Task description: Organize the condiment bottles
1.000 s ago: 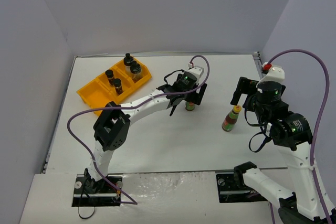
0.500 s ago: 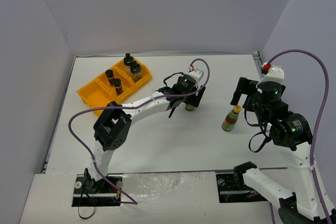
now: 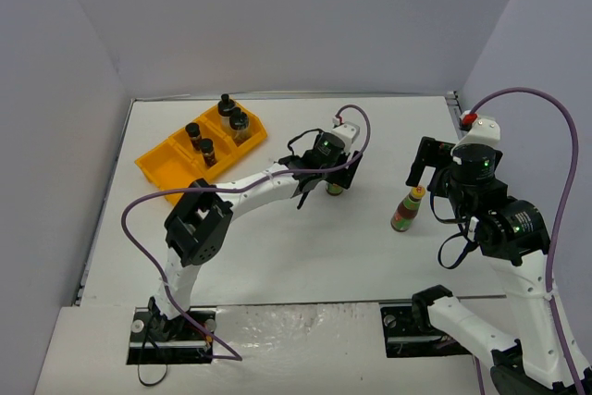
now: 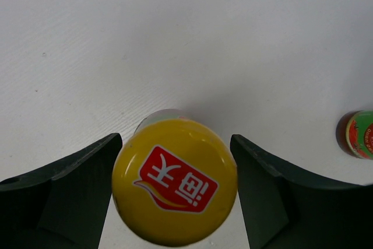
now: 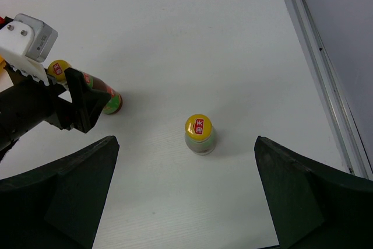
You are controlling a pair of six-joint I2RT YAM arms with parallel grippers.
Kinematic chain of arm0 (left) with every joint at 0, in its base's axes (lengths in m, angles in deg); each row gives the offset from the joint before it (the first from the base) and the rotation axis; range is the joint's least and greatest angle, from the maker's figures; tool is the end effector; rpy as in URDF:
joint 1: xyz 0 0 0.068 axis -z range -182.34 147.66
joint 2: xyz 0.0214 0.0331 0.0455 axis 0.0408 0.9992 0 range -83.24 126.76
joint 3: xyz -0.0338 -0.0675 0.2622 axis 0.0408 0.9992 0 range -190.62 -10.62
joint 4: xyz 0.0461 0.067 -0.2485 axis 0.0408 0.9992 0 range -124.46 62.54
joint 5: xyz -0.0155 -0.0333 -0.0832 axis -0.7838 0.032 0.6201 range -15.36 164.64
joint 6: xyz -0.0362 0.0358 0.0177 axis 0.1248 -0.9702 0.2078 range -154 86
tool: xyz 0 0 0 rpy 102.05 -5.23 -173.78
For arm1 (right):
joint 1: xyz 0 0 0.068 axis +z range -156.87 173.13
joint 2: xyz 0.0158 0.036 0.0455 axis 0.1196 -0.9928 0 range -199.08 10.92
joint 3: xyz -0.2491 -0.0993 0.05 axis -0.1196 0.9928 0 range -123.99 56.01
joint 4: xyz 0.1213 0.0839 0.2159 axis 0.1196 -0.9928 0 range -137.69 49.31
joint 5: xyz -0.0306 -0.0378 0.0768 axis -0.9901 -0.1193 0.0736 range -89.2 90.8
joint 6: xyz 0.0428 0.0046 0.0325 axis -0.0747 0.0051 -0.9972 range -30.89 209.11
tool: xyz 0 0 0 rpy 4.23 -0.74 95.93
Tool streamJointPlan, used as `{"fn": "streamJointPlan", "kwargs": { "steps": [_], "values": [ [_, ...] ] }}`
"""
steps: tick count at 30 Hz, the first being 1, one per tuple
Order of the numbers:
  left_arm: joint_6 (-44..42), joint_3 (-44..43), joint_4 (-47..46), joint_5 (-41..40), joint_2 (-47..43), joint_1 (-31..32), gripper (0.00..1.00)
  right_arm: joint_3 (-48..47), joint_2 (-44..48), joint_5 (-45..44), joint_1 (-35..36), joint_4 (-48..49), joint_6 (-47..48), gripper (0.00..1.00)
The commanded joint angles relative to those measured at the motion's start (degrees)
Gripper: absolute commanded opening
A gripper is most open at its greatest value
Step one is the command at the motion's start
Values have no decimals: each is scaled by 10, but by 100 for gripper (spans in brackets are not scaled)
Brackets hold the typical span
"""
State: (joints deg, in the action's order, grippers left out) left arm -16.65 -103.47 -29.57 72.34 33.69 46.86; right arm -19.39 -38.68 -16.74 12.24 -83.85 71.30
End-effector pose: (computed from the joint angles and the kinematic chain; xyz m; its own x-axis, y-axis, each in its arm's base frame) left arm 0.3172 -0.3652 0.2506 -0.5209 0.1475 -0.8408 0.6057 0.7579 -0.2423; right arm 0.1418 0.0377 0.4429 -0.2806 0.2115 -0.9362 0.0479 0.9773 0.2064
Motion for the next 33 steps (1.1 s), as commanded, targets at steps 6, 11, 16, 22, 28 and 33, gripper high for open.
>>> {"fn": "streamJointPlan", "kwargs": {
  "steps": [6, 11, 16, 22, 28, 33],
  "values": [
    [-17, 2, -88, 0, -62, 7, 71, -2, -2, -10, -4, 20, 17, 100],
    [-17, 8, -100, -2, -61, 7, 70, 1, -2, -12, -3, 20, 20, 100],
    [-17, 27, -123, -8, -66, 8, 62, 5, -3, -13, -4, 22, 21, 100],
    [-18, 29, -131, -12, -63, 8, 31, 7, -2, -14, -3, 23, 23, 100],
    [-24, 35, -136, -24, -68, 14, 0, 8, 0, -15, -3, 22, 24, 100],
    [-38, 41, -141, -26, -91, 17, 0, 12, 0, -14, -4, 24, 23, 100]
  ]
}}
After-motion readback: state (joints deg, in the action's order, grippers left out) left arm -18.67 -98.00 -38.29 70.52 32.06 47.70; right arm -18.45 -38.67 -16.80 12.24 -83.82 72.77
